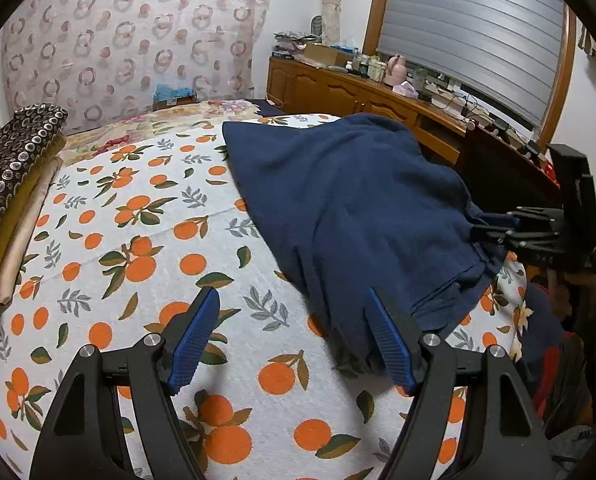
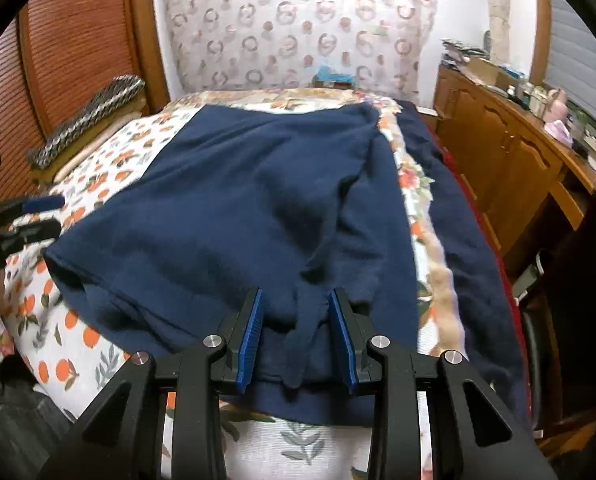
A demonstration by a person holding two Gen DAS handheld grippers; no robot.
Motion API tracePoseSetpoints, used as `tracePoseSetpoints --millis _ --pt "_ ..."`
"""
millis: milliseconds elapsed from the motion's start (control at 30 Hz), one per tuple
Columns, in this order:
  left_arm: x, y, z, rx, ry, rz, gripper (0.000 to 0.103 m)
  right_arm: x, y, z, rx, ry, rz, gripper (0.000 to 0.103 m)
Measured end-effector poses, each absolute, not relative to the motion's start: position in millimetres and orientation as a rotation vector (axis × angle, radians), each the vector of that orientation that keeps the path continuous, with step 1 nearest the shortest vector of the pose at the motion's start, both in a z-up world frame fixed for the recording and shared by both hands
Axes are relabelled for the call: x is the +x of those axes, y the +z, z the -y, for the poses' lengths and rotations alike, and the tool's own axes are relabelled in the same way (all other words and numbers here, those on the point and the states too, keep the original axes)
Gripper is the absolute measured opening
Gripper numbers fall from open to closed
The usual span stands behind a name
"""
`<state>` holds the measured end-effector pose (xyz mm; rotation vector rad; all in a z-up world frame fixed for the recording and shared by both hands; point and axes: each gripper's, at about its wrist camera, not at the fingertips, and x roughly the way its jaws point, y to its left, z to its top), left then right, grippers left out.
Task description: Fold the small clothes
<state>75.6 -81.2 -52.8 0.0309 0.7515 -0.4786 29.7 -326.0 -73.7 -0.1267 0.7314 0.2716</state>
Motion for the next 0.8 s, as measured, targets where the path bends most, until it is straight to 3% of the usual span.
tracePoseSetpoints --millis 33,100,167,433,733,800 --pt "75.3 -53.1 81.5 0.031 -0.479 -0.753 0.076 31.0 -76.0 325.1 -0.137 0.274 -0.736 0.034" --pt "74.6 -53.6 82.2 0.034 -0.482 -0.755 0.076 32.7 -75.9 324.2 -0.147 0.288 -0.733 0.007" --pt "74.1 -53.5 82.6 0.034 -0.482 -0.755 0.076 32.6 -68.4 328.2 -0.139 0.3 -0.709 0.005" --pt "71.3 -51.0 86.8 0.026 -0.503 -0.749 0.076 1.0 -31.6 366.8 -0.108 0.244 -0.619 0.004" --pt "71.2 -56.1 98.3 0.041 -0.522 -0.77 0.076 9.7 -52.4 370.3 -0.087 0.209 -0.686 0.004" --pt "71.2 -56.8 100.1 0.044 -0.524 -0.77 0.076 13.7 -53.9 362.5 -0.083 0.199 -0.696 0.022"
